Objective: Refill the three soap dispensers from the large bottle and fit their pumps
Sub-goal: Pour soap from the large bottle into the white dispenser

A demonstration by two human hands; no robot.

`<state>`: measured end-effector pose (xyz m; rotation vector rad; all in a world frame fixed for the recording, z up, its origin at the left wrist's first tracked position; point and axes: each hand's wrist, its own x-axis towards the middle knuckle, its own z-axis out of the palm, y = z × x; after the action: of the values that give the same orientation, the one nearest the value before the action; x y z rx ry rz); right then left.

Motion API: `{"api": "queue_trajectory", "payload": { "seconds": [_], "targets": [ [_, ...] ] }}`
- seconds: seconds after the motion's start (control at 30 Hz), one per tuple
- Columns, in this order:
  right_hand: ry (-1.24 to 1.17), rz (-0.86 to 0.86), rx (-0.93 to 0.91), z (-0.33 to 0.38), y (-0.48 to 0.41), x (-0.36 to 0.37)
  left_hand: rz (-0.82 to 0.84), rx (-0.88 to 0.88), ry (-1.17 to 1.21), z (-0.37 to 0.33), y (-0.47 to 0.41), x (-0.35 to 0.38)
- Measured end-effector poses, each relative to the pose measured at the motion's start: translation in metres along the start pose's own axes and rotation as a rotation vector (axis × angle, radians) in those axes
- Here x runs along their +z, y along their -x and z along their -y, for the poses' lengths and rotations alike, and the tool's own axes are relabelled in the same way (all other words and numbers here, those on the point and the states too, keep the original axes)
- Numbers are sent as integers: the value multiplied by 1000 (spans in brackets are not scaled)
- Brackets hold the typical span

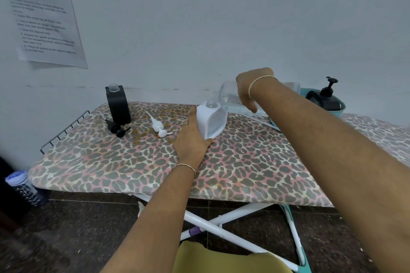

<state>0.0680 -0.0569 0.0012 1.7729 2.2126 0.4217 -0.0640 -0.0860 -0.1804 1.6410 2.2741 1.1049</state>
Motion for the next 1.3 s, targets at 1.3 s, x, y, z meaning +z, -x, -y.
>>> {"api": "queue_trajectory", "payload": {
  "seconds": [1.3],
  "targets": [
    [-37, -20, -20, 1, -1, -1, 4, -8, -17, -1, 0, 0]
  ]
}}
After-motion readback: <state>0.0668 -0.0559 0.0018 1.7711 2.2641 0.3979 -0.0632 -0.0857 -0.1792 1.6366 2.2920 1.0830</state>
